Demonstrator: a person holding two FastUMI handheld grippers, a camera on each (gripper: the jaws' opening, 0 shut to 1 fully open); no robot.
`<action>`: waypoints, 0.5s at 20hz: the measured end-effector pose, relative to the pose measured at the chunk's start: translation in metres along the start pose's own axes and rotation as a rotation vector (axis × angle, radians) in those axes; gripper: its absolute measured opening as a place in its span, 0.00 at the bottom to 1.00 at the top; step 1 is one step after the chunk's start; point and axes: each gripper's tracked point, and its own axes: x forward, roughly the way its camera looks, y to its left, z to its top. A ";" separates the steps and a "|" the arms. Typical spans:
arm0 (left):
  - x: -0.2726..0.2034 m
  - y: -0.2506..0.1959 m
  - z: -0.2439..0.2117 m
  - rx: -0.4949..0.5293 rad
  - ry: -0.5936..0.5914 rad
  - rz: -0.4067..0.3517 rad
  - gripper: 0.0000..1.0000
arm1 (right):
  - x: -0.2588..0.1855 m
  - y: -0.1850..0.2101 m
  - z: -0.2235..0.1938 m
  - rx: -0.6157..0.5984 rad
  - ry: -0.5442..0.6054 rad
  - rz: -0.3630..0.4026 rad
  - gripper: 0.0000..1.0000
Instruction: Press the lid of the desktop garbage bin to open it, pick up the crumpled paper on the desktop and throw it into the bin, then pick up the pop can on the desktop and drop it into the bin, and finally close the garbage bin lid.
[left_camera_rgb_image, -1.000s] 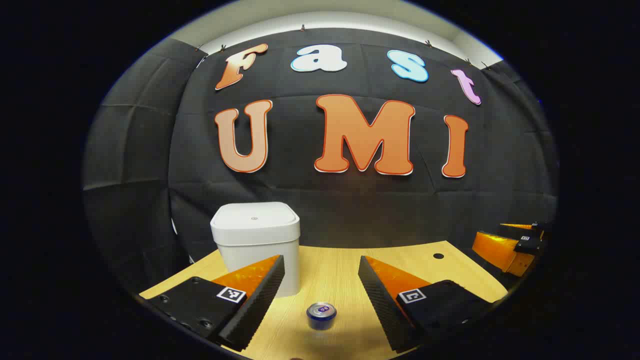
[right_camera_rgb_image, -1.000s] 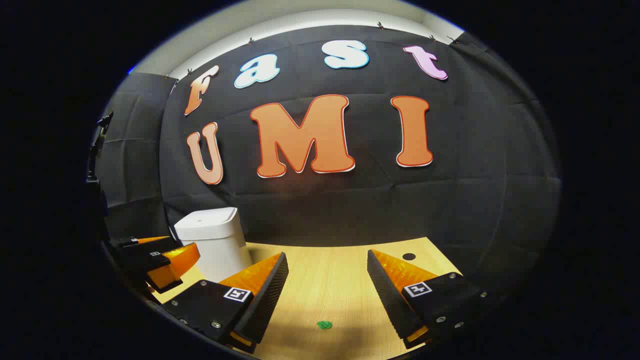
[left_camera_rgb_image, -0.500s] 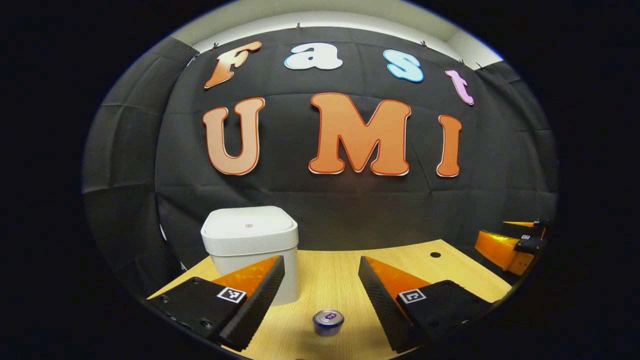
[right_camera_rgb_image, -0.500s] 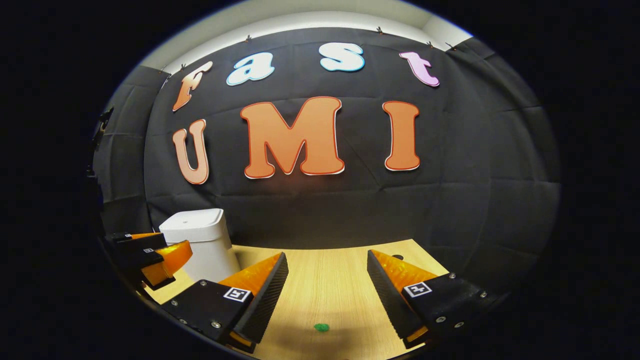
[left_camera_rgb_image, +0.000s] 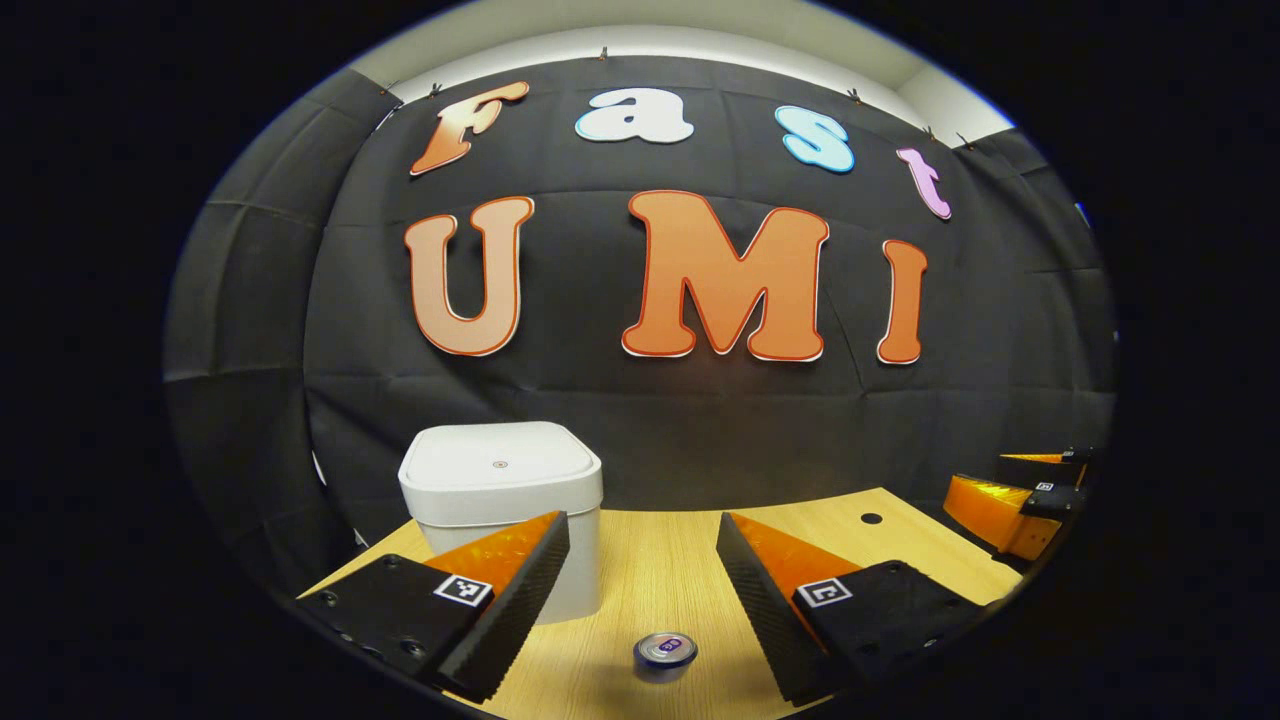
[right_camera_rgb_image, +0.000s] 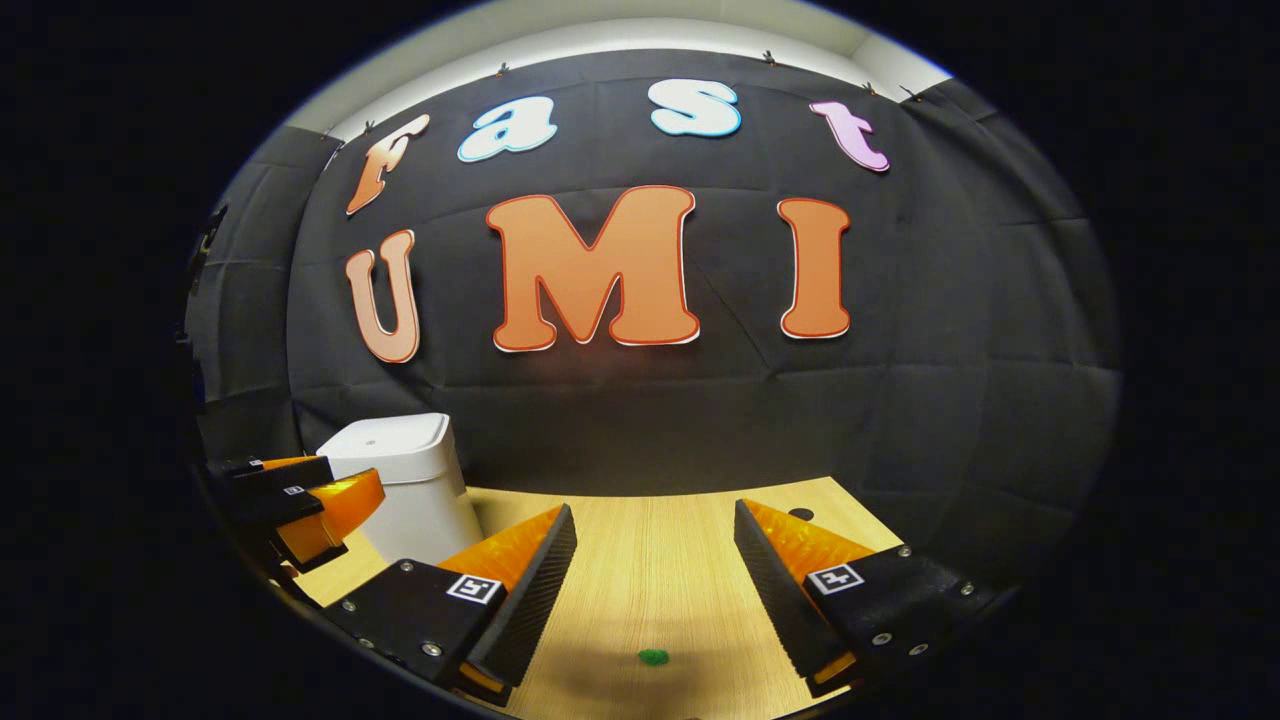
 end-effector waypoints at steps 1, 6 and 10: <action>0.001 0.001 -0.001 0.002 0.003 0.001 0.95 | 0.001 0.001 -0.001 -0.002 0.002 0.001 0.95; 0.007 0.002 -0.002 0.002 0.011 0.004 0.95 | 0.007 0.005 0.001 -0.003 0.007 0.014 0.95; 0.007 0.001 -0.004 0.001 0.019 -0.004 0.95 | 0.006 0.001 0.001 -0.019 0.002 0.002 0.95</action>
